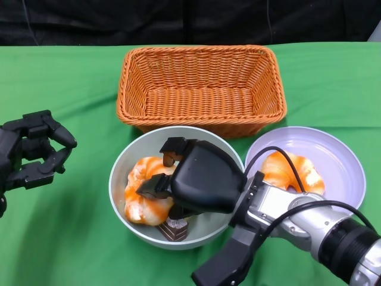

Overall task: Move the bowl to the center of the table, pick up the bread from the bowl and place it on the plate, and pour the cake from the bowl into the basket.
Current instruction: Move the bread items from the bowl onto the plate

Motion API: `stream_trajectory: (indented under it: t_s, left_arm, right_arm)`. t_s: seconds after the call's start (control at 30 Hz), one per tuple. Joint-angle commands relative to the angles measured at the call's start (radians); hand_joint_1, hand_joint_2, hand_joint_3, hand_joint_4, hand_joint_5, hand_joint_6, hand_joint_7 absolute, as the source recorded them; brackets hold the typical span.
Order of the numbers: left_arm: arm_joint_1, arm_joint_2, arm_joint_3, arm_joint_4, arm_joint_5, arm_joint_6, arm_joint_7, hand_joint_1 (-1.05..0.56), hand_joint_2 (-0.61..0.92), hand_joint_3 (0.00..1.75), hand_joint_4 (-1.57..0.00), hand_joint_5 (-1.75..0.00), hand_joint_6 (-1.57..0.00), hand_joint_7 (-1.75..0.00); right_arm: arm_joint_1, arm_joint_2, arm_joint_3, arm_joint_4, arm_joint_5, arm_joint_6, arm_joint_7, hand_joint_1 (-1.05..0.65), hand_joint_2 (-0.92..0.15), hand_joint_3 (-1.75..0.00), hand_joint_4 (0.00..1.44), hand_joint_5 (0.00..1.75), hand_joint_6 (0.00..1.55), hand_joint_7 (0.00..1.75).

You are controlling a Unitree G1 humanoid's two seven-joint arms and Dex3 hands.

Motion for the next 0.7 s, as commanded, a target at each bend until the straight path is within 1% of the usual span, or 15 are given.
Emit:
stream_trajectory:
  t_s: [0.03, 0.1, 0.13, 0.2, 0.23, 0.3, 0.53, 0.57, 0.6, 0.63, 0.67, 0.7]
  left_arm:
    - [-0.009, 0.015, -0.002, 0.003, 0.007, -0.001, 0.016, -0.01, 0.71, 0.75, -0.77, -1.55, -0.77, -1.25]
    - [-0.008, 0.017, -0.005, 0.003, 0.01, -0.001, 0.019, -0.02, 0.72, 0.74, -0.75, -1.55, -0.76, -1.25]
    - [-0.008, 0.017, -0.005, 0.004, 0.01, -0.002, 0.018, -0.02, 0.73, 0.74, -0.75, -1.57, -0.75, -1.26]
    - [-0.008, 0.017, -0.005, 0.005, 0.01, -0.003, 0.017, -0.03, 0.73, 0.73, -0.74, -1.59, -0.75, -1.27]
    - [-0.008, 0.019, -0.006, 0.006, 0.012, -0.003, 0.019, -0.03, 0.73, 0.73, -0.74, -1.6, -0.74, -1.27]
    - [-0.008, 0.021, -0.007, 0.006, 0.015, -0.002, 0.021, -0.03, 0.73, 0.72, -0.75, -1.63, -0.75, -1.28]
    - [-0.008, 0.02, -0.004, 0.006, 0.019, -0.003, 0.022, -0.03, 0.74, 0.71, -0.74, -1.64, -0.75, -1.28]
    - [-0.008, 0.02, -0.004, 0.005, 0.02, -0.002, 0.025, -0.03, 0.74, 0.71, -0.74, -1.65, -0.75, -1.27]
    - [-0.008, 0.02, -0.004, 0.004, 0.021, -0.001, 0.028, -0.02, 0.73, 0.71, -0.75, -1.61, -0.75, -1.25]
    - [-0.008, 0.02, -0.004, 0.004, 0.022, -0.001, 0.03, -0.02, 0.73, 0.7, -0.76, -1.58, -0.75, -1.24]
    - [-0.008, 0.018, -0.003, 0.003, 0.019, 0.001, 0.027, -0.02, 0.73, 0.7, -0.77, -1.57, -0.76, -1.23]
    - [-0.008, 0.018, -0.002, 0.003, 0.016, 0.003, 0.026, -0.01, 0.73, 0.7, -0.76, -1.56, -0.76, -1.22]
  right_arm:
    - [-0.027, -0.006, -0.021, 0.038, 0.028, -0.055, -0.116, -0.4, -0.86, 0.0, 0.86, 1.21, 1.22, 0.03]
    - [-0.031, -0.012, -0.034, 0.047, 0.035, -0.079, -0.177, -0.39, -0.88, -0.01, 0.82, 1.3, 1.21, 0.03]
    - [-0.032, -0.014, -0.039, 0.051, 0.039, -0.088, -0.199, -0.38, -0.88, 0.0, 0.79, 1.36, 1.23, 0.04]
    - [-0.034, -0.014, -0.044, 0.058, 0.041, -0.099, -0.223, -0.37, -0.87, 0.0, 0.78, 1.4, 1.23, 0.04]
    - [-0.03, -0.028, -0.056, 0.042, 0.051, -0.113, -0.225, -0.37, -0.87, 0.0, 0.78, 1.4, 1.23, 0.04]
    - [-0.025, -0.044, -0.073, 0.022, 0.062, -0.132, -0.228, -0.36, -0.89, 0.0, 0.74, 1.47, 1.22, 0.04]
    - [-0.018, -0.053, -0.087, 0.005, 0.071, -0.146, -0.221, -0.36, -0.89, 0.0, 0.73, 1.5, 1.21, 0.05]
    - [0.015, -0.084, -0.129, -0.069, 0.119, -0.156, -0.182, -0.36, -0.89, 0.0, 0.73, 1.5, 1.21, 0.05]
    - [0.042, -0.107, -0.161, -0.128, 0.155, -0.162, -0.149, -0.34, -0.89, 0.0, 0.71, 1.54, 1.22, 0.06]
    - [0.063, -0.123, -0.185, -0.174, 0.181, -0.165, -0.12, -0.32, -0.88, 0.0, 0.7, 1.57, 1.23, 0.07]
    - [0.101, -0.141, -0.214, -0.243, 0.225, -0.16, -0.062, -0.32, -0.88, 0.0, 0.7, 1.58, 1.23, 0.08]
    - [0.127, -0.149, -0.232, -0.288, 0.25, -0.153, -0.019, -0.29, -0.88, 0.0, 0.73, 1.5, 1.23, 0.1]
